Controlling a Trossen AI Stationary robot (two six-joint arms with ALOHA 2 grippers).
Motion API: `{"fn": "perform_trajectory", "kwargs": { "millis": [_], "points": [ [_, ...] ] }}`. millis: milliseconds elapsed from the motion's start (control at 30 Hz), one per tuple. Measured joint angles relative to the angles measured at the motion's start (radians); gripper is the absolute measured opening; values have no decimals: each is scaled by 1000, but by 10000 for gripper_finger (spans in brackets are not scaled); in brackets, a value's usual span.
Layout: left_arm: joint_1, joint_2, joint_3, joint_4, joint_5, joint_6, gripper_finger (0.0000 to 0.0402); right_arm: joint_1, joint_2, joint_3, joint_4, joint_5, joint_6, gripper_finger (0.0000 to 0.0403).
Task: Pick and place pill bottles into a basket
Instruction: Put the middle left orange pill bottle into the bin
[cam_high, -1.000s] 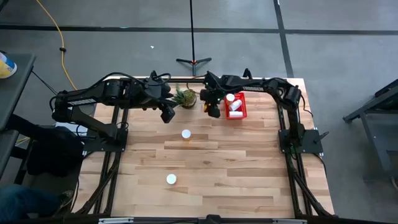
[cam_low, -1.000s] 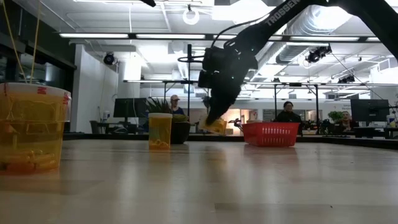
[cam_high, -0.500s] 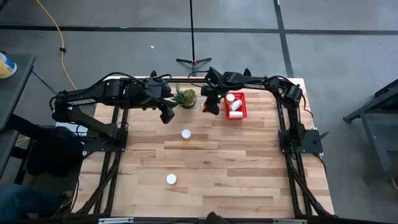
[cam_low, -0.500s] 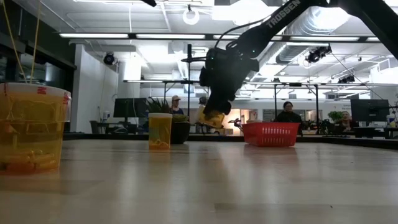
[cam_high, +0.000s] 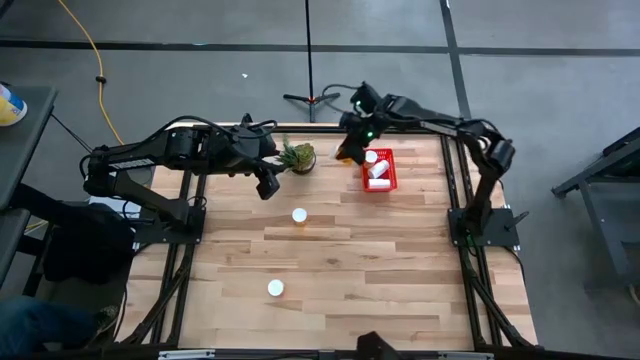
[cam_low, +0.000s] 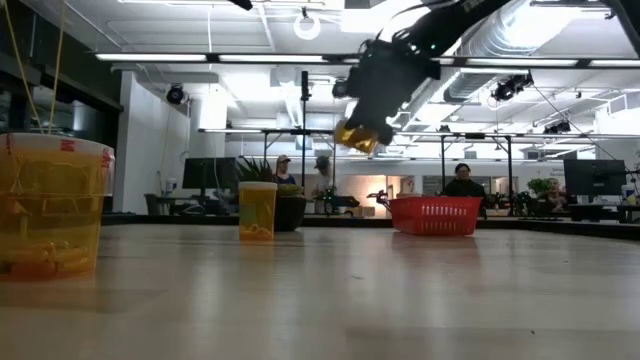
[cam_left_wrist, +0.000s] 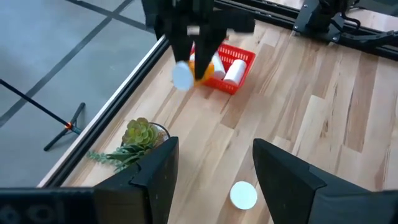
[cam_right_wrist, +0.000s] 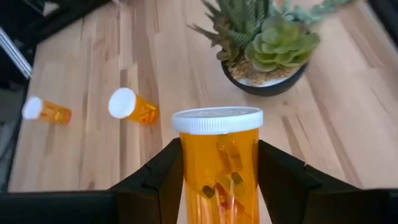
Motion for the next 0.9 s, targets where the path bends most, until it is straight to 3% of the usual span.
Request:
{"fn": "perform_trajectory", "kwargs": {
  "millis": [467,733,900],
  "points": [
    [0,0,0,42,3,26,239,-27,-129,0,-177,-6,1,169],
    [0,0,0,41,3,42,239,-54,-164,0,-378,74,-75,169],
    [0,0,0,42,3,46,239,-81,-168,0,-387,81,-78,169]
  ]
}}
